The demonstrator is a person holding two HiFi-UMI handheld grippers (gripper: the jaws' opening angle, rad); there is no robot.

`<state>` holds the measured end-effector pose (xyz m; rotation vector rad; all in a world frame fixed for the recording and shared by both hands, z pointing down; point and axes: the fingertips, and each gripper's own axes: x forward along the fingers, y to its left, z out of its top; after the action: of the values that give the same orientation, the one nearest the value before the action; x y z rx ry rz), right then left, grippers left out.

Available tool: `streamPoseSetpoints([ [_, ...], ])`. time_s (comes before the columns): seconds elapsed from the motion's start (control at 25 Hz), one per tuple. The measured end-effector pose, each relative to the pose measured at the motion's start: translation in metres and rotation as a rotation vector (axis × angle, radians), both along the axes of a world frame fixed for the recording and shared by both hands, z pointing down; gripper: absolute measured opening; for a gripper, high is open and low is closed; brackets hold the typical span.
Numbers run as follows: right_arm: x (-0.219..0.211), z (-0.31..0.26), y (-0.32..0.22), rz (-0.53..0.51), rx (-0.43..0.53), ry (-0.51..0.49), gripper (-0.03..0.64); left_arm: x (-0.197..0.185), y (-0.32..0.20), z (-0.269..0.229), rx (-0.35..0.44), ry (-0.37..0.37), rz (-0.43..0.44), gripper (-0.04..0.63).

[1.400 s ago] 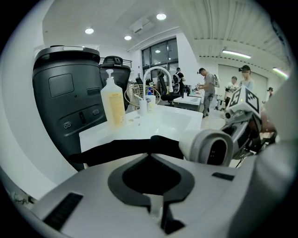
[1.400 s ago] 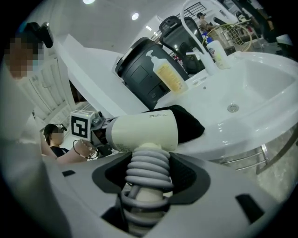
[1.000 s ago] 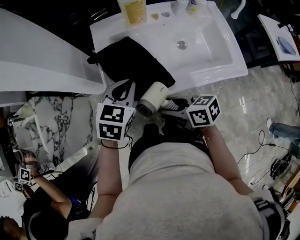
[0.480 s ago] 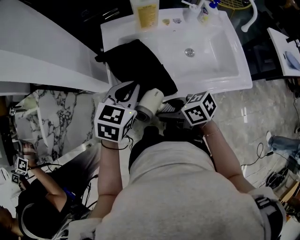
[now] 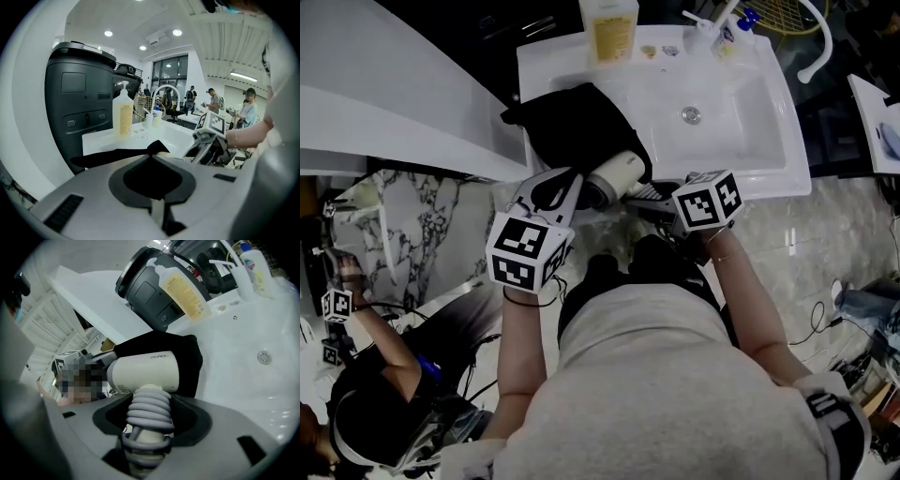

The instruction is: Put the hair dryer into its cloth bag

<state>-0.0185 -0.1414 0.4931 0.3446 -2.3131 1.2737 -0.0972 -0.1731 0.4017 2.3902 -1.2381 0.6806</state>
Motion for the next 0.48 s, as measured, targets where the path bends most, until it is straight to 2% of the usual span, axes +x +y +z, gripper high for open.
streamPoseSetpoints([
  [0.16, -0.005, 0.003, -0.012, 0.044, 0.008, 0.032, 0.244, 0.003, -0.001, 0.002, -0.013, 0.004, -0.011, 0.014],
  [0.32, -0.013, 0.005, -0.016, 0.041, 0.011, 0.087, 0.244, 0.005, -0.003, 0.001, -0.019, 0.012, -0.018, 0.014],
  [0.48, -0.016, 0.004, -0.027, 0.027, 0.073, 0.165, 0.244, 0.015, -0.003, -0.001, -0.026, 0.030, 0.002, 0.014],
])
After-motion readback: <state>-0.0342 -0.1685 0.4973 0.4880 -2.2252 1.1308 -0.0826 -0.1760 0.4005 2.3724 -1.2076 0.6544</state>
